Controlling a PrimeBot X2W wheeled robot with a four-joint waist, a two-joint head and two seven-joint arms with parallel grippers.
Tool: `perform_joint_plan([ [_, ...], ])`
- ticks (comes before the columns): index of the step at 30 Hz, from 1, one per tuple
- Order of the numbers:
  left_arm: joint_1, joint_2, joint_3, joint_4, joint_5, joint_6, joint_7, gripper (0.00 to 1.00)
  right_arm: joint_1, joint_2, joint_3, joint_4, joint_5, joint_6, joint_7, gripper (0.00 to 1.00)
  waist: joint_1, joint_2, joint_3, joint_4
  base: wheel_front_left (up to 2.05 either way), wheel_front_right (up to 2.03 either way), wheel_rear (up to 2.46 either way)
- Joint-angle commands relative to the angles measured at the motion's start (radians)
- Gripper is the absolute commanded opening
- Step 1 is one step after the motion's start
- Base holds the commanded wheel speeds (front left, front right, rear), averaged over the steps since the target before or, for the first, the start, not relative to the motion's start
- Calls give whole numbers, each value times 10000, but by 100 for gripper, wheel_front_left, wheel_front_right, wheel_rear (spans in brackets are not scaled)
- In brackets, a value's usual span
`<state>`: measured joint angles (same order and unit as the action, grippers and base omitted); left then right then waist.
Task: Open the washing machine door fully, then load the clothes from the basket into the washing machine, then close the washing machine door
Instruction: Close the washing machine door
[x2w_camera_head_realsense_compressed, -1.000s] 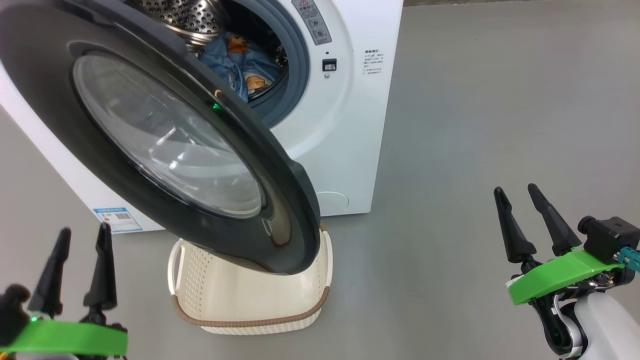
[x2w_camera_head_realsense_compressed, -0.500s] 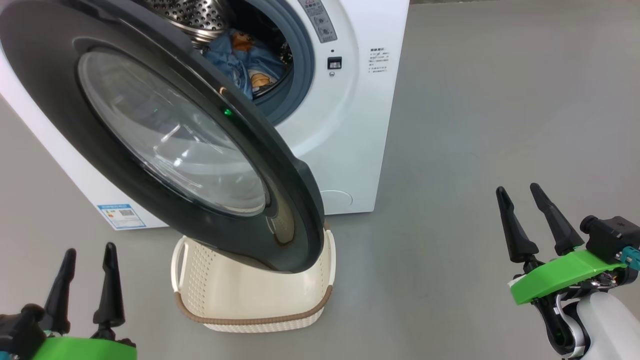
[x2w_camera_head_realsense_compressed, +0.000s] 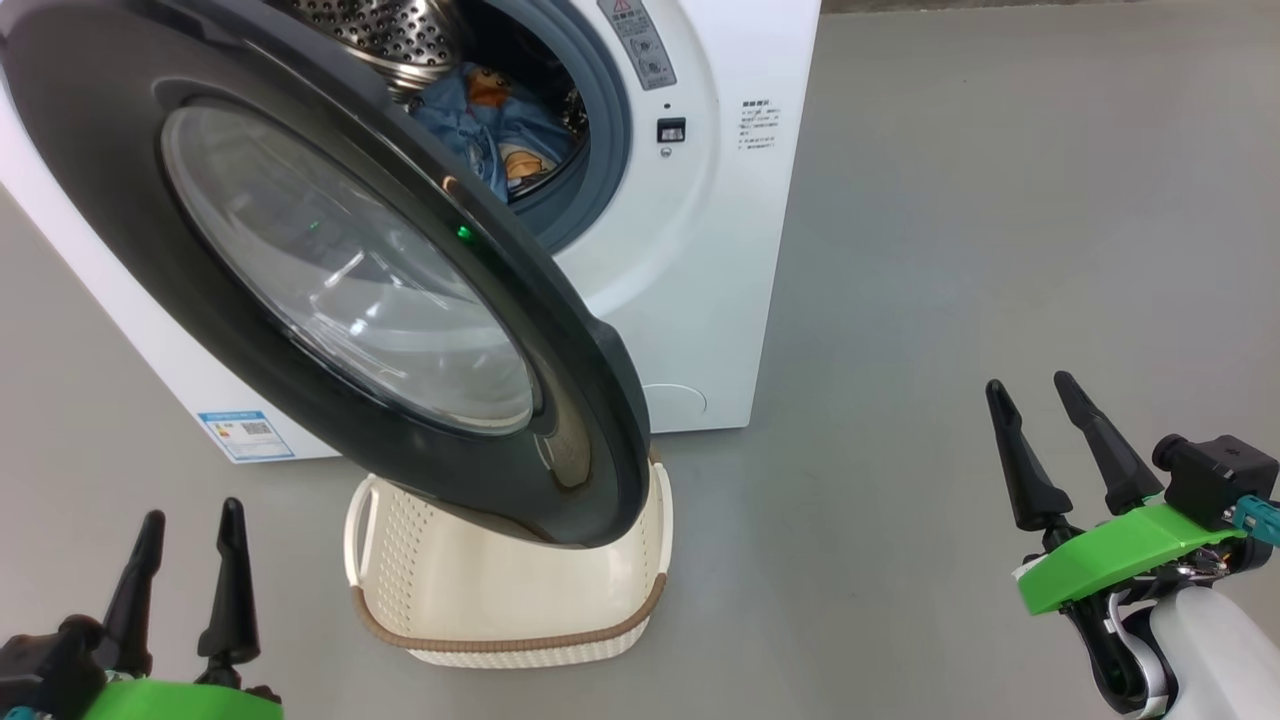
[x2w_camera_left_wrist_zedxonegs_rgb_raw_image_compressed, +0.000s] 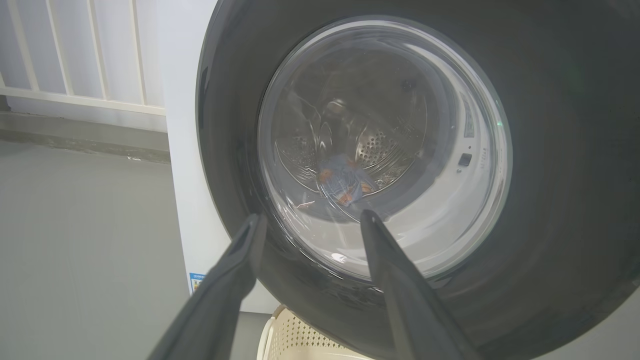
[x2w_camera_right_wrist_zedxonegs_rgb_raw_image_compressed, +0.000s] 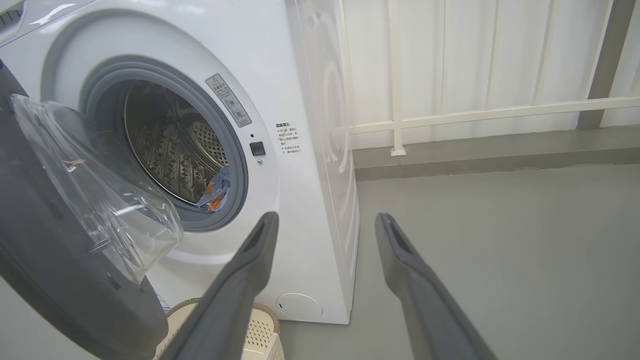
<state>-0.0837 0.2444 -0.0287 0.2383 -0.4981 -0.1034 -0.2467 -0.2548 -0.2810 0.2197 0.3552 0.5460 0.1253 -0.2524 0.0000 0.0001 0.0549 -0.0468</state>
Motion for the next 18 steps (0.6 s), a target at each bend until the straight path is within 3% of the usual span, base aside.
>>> perform_joint_plan([
  [1,-268,223,318,-126,103,59,-100,100,-38,-187,168,-193,18,54,-93,100,0,-1,-14,1,0,0,0],
  [16,-312,210,273,-15,23,108,-114,100,-42,-189,180,-222,33,54,-93,100,0,-1,-37,57,0,0,0],
  [17,-320,206,267,-16,19,113,-114,100,-42,-180,175,-233,28,54,-93,93,0,-1,-32,69,0,0,0],
  [18,-331,203,260,-16,16,120,-115,100,-45,-174,173,-249,24,54,-93,51,0,-1,-26,81,0,0,0],
])
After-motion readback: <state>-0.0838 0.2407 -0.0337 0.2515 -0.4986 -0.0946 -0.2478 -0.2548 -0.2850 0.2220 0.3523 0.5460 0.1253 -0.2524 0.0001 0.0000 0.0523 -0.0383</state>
